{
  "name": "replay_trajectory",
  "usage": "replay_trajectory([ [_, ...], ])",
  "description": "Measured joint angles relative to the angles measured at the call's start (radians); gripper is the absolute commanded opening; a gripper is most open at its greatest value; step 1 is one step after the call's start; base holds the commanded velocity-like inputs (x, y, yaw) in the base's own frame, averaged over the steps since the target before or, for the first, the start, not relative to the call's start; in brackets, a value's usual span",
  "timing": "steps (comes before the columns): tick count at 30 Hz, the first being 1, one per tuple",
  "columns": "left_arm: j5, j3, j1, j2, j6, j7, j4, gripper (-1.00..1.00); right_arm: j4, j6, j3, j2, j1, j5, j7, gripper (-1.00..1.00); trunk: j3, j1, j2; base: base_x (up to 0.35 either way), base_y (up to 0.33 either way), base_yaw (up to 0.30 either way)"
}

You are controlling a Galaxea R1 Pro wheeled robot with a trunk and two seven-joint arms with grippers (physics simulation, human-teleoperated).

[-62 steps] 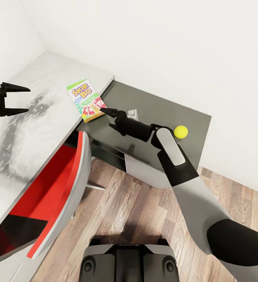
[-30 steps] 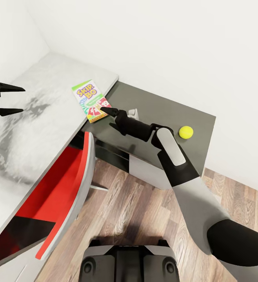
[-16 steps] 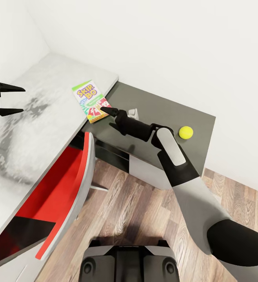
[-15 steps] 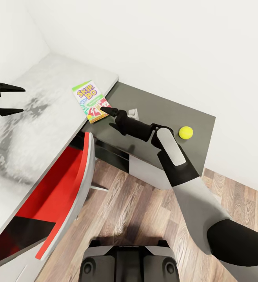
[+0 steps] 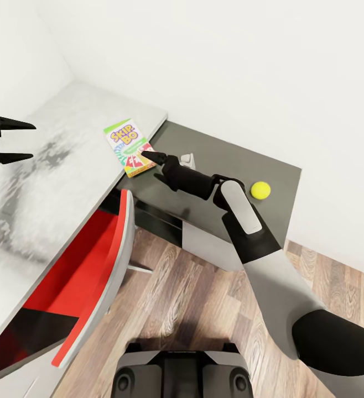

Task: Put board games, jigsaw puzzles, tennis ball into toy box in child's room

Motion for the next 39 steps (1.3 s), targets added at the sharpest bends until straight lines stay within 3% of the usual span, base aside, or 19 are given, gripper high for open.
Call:
replay_trajectory([
  [39,0.0,-0.002,0.002,-0.002,0.0,0.0,0.003,1.0,-0.013,0.0,-0.003,0.0,0.0,0.016,-0.001,1.0,0.064,0.0,0.0,0.0,0.0,0.0],
])
